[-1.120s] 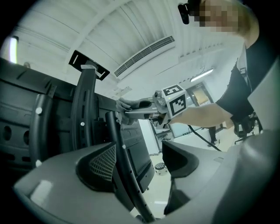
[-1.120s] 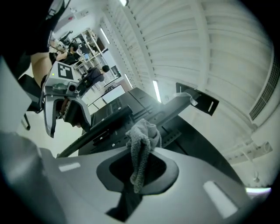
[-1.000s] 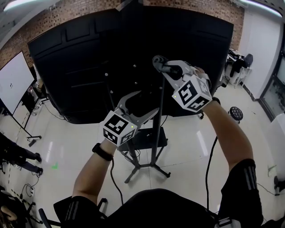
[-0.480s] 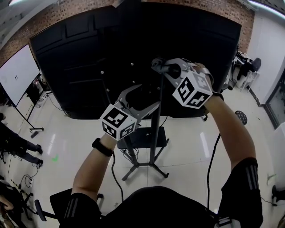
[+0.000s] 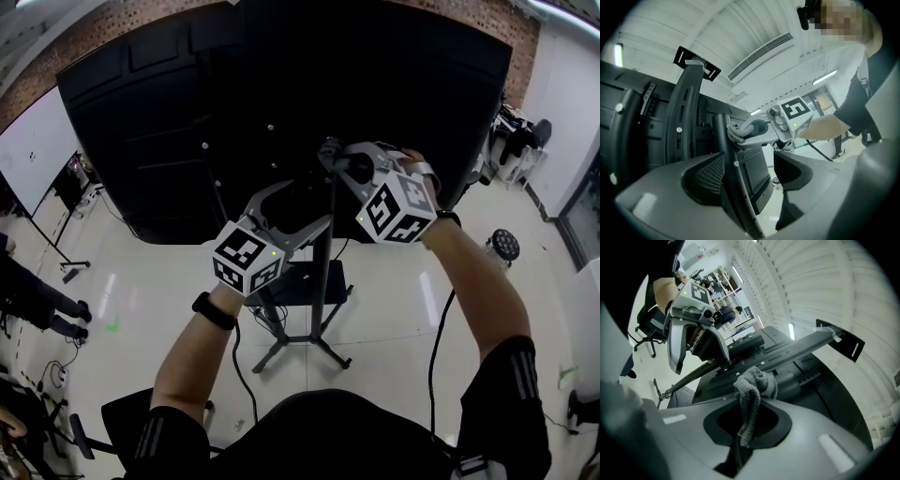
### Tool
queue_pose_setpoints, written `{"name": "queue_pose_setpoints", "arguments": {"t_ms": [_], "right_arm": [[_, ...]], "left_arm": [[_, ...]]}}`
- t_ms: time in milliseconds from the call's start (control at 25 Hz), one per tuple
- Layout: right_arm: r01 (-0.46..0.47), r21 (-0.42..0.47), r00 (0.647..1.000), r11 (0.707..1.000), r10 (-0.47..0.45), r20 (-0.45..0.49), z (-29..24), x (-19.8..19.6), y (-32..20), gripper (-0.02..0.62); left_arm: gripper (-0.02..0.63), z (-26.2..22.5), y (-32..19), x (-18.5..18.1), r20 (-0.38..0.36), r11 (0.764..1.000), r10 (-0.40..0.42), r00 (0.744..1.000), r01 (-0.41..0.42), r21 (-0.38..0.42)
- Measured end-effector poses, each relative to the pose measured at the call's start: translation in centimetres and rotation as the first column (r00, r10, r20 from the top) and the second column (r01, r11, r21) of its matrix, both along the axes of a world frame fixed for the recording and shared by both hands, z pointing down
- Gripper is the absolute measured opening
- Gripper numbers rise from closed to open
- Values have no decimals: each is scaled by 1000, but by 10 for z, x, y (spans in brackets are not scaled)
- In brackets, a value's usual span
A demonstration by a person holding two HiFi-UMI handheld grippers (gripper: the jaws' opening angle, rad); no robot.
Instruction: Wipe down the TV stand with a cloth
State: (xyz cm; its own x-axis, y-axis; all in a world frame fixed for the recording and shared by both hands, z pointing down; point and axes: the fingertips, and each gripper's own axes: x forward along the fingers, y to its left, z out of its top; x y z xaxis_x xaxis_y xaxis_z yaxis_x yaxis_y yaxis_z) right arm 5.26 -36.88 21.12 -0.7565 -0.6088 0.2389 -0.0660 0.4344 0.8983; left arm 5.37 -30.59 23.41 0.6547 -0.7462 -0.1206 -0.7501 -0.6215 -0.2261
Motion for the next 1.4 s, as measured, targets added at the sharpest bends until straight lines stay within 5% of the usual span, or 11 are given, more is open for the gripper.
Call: {"name": "queue_pose_setpoints", "arguments": {"t_ms": [200, 760, 1000, 1400], "right_arm": [[7, -9, 998, 1000, -8, -69, 31, -6, 3, 21], [-30, -62, 1000, 998, 31, 5, 72, 4, -5, 21], [-16, -36, 996, 999, 13, -85, 107, -2, 2, 21], [7, -169, 993, 986, -27, -116, 167, -11, 10, 21]], "left_arm": [[353, 11, 1, 2, 6, 1000, -9, 1000, 9, -16], [353, 50, 6, 6, 4, 996, -23, 1000, 23, -90], [353, 70, 8, 4, 6, 992, -36, 999, 37, -123], [353, 122, 2, -4, -25, 976, -63, 998, 56, -210]]}}
